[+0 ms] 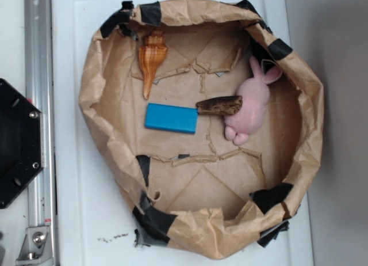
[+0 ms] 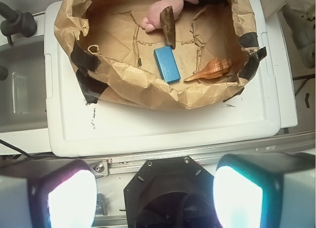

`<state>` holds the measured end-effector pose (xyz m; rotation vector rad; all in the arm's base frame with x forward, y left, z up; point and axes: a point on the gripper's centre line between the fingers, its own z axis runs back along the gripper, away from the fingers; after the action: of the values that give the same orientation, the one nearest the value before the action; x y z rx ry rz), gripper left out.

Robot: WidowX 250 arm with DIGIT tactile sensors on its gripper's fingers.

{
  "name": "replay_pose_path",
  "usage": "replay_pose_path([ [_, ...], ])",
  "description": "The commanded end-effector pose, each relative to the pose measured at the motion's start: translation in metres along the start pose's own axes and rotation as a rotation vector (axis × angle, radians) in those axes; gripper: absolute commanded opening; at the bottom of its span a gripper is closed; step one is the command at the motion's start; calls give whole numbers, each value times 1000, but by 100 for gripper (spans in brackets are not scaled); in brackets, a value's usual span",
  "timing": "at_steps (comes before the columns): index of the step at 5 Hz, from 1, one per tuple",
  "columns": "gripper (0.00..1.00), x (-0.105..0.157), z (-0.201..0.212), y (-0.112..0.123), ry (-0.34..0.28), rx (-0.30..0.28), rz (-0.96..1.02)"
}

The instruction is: Grab the shell.

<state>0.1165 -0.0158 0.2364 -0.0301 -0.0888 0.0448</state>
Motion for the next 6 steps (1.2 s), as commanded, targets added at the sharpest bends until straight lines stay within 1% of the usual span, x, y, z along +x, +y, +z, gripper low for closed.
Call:
replay_pose_path([
  [1, 100, 0, 0, 0, 0, 0, 0],
  [2, 100, 38, -15, 17, -25, 119, 211],
  [3, 100, 70, -30, 26, -47, 167, 456],
  [4, 100, 90, -74, 38, -87, 238, 702],
  [5, 100, 98, -120, 67, -144, 396, 937],
  [6, 100, 104, -144, 82, -118, 432, 1082],
])
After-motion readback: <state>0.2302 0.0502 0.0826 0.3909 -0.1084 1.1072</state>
